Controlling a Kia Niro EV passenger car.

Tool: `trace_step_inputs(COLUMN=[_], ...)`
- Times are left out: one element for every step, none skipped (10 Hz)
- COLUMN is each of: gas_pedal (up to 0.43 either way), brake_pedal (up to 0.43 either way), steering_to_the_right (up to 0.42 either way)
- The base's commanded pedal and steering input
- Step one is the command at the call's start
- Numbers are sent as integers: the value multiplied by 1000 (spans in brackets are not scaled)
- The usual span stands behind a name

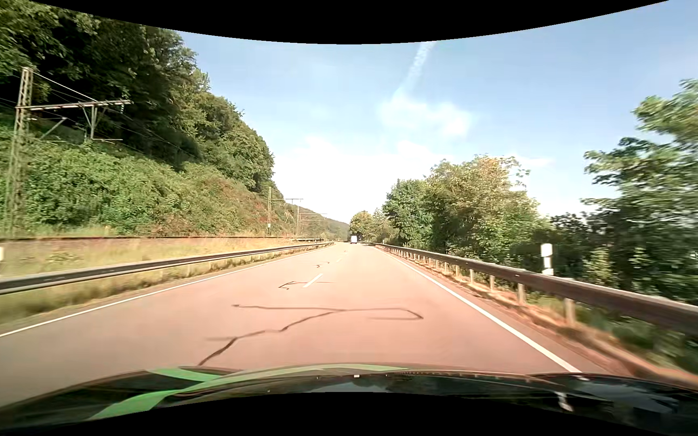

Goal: Follow the waypoints while adhering to traffic rules and regulations

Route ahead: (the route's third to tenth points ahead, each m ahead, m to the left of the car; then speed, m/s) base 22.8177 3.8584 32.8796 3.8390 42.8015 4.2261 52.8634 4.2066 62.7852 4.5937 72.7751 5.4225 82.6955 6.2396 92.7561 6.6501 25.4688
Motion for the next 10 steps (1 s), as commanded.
trace_step_inputs(gas_pedal=[228,248,260,260,268,268,268,260,240,220], brake_pedal=[0,0,0,0,0,0,0,0,0,0], steering_to_the_right=[-5,-6,-5,-6,-6,-6,-5,-4,-4,-4])
